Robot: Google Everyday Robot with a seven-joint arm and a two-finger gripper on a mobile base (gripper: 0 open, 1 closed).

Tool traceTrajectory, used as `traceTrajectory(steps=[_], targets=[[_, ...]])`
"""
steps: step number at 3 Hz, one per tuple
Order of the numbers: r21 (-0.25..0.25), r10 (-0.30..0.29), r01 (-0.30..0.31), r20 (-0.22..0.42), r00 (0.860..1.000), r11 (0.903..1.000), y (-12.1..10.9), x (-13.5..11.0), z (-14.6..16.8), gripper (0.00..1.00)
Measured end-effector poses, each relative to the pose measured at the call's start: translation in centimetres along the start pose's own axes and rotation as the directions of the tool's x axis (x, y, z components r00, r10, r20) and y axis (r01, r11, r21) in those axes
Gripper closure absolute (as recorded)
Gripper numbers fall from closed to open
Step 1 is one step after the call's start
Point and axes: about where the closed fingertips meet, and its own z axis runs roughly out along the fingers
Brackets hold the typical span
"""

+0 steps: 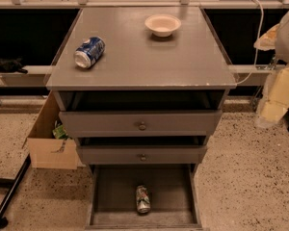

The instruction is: Pick 7up can from bottom drawer and place on counter

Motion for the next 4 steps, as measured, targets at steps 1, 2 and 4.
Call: traceTrajectory(steps=[1, 2, 4], targets=[[0.0, 0.0, 0.0, 0.0, 1.0, 1.0, 0.0, 0.0, 0.0, 0.0], [-0.03, -0.006, 0.005, -0.012, 1.0, 0.9995, 1.7, 0.3, 1.5, 0.0], [-0.207, -0.04, 0.011, -0.134, 0.99, 0.9784, 6.1, 0.9, 9.8, 0.0]])
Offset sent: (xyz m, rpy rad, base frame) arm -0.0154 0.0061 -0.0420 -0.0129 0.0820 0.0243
